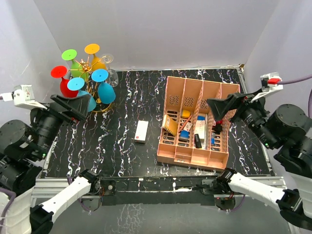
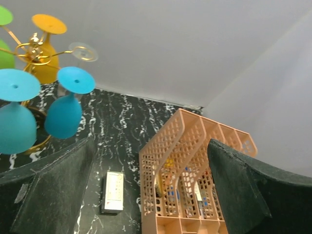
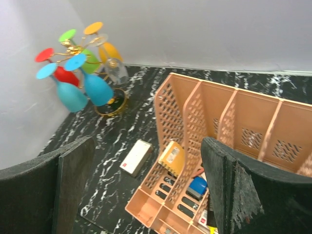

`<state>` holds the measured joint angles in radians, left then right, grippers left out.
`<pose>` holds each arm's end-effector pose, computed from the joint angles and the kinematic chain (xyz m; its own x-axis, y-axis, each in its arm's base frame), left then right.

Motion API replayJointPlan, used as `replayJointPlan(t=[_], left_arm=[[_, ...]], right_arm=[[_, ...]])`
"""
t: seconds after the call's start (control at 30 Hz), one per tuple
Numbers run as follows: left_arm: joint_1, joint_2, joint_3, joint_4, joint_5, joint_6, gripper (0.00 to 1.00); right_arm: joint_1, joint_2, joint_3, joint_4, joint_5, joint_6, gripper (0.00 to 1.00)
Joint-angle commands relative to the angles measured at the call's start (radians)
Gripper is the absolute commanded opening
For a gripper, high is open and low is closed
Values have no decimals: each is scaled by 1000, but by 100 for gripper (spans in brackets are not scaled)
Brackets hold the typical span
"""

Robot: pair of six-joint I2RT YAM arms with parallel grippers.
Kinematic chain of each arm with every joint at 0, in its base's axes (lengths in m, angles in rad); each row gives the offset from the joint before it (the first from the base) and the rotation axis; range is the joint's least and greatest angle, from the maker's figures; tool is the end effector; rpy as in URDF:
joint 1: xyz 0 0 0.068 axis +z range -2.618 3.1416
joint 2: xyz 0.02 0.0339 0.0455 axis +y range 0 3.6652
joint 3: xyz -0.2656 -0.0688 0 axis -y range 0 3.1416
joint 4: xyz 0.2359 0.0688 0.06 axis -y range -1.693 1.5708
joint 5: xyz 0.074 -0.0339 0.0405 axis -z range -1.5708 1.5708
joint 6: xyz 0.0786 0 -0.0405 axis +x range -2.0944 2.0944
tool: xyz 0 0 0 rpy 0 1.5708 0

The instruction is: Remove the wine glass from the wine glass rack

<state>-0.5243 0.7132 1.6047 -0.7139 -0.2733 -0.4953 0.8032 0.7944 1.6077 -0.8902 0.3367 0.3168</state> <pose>0.0695 -0.0157 0.5349 0.0148 -0.5372 -0.8433 0.2944 0.8084 -0.5098 0.0882 0.0540 0.5042 -0.1910 0.2255 -0.9553 -0.4114 0.8653 0.2865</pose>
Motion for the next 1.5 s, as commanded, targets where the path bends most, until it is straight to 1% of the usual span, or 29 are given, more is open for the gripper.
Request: replayJointPlan(t=[0.0, 0.27, 0.4, 0.53, 0.7, 0.97, 1.03, 1.1, 1.17, 1.27, 1.37, 1.47], left_arm=[[96, -3, -54, 55, 9, -10, 97], [278, -8, -136, 88, 61, -4, 97], [343, -19, -166, 99, 108, -1, 97], [383, -23, -187, 100, 160, 0, 97], [397, -19, -211, 100, 220, 2, 97], [387, -17, -235, 95, 329, 5, 97], [384, -16, -242, 93, 342, 7, 97], [384, -14, -250, 96, 355, 7, 97], [384, -13, -259, 97, 365, 7, 97], [383, -10, -266, 97, 374, 1, 97], [382, -6, -273, 99, 380, -7, 97], [382, 2, -274, 98, 384, -12, 97]], right_arm=[[-116, -3, -60, 63, -39, -3, 99], [-341, -8, -197, 120, -161, -24, 99], [-420, -11, -261, 155, -235, -6, 99], [-472, -12, -317, 200, -342, 13, 99], [-511, 21, -351, 240, -515, 8, 99], [-523, 132, -364, 318, -916, 26, 99], [-496, 160, -381, 351, -958, 40, 99], [-438, 182, -402, 377, -939, 48, 99], [-347, 206, -424, 401, -888, 53, 98], [-191, 248, -459, 435, -763, 62, 98], [-30, 308, -476, 451, -581, 40, 98], [80, 383, -477, 458, -409, 4, 98]])
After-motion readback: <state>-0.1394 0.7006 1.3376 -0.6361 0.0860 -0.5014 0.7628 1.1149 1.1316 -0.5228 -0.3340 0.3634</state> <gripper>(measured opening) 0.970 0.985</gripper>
